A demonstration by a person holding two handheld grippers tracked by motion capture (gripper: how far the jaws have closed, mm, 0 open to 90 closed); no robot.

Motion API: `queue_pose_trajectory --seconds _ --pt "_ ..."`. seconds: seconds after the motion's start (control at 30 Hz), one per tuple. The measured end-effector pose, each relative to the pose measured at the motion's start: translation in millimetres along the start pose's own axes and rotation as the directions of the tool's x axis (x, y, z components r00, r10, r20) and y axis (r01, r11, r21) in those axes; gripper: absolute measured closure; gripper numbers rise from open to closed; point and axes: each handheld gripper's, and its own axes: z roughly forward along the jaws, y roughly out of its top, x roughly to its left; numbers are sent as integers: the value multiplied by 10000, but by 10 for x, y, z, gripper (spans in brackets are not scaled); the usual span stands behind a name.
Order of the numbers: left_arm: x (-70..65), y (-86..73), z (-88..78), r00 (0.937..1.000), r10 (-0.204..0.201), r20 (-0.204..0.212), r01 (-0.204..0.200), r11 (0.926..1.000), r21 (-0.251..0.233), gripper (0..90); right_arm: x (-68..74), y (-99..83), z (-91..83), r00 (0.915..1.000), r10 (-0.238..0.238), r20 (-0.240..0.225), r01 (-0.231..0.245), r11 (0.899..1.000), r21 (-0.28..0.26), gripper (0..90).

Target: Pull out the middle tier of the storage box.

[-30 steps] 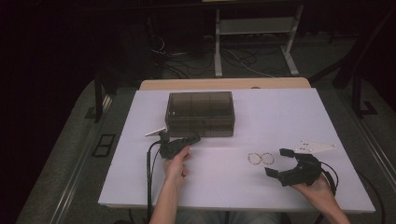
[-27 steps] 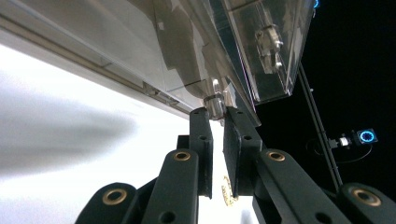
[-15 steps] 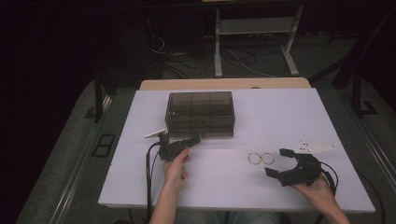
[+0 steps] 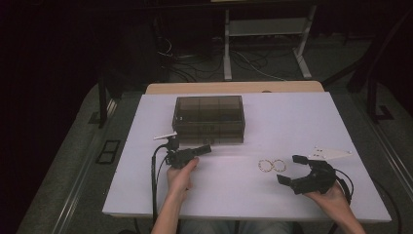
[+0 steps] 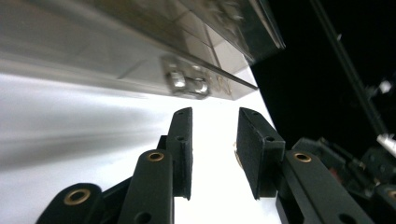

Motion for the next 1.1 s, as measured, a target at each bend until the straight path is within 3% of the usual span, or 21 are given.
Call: queue_pose_trajectory --seconds 0.07,0.17,0.37,0.47,0.57,0.67,0.8,0.87,0.93,1.0,1.1 --pt "-77 18 -6 9989 430 -206 -426 9989 186 625 1 -1 -1 10000 -9 1 9 10000 2 0" --pt "-182 47 -14 9923 1139 -481 -1118 9927 445 579 5 -3 0 10000 -25 23 25 10000 24 0" --pt "-312 89 -34 9803 1845 -708 -1790 9808 778 483 -4 -2 1 10000 -3 46 3 10000 41 0" --pt "-358 113 -32 9713 2236 -811 -2152 9714 1004 428 -11 -3 -3 10000 -3 68 3 10000 28 0" --pt "-406 135 -41 9557 2755 -1034 -2659 9591 975 368 -16 -5 -8 10000 7 98 -8 10000 26 0" --pt "-446 163 -34 9436 3160 -988 -3057 9462 1065 316 -19 -5 -8 10000 14 93 -14 10000 28 0" --pt "-485 215 -8 9188 3854 -857 -3697 9160 1557 219 -24 -7 -1 10000 -8 64 8 9999 114 0" --pt "-519 245 14 8997 4283 -842 -4070 8928 1931 142 -25 -8 0 10000 -46 70 45 9999 119 0" --pt "-559 276 32 8805 4677 -771 -4405 8675 2311 125 -23 -9 -1 10000 -56 79 55 9999 108 0" --pt "-594 309 39 8673 4946 -560 -4667 8471 2543 113 -22 -13 1 9999 -66 82 65 9999 146 0" --pt "-639 358 42 8424 5381 -278 -5090 8116 2866 113 -20 -17 2 9999 -61 120 59 9998 182 0"
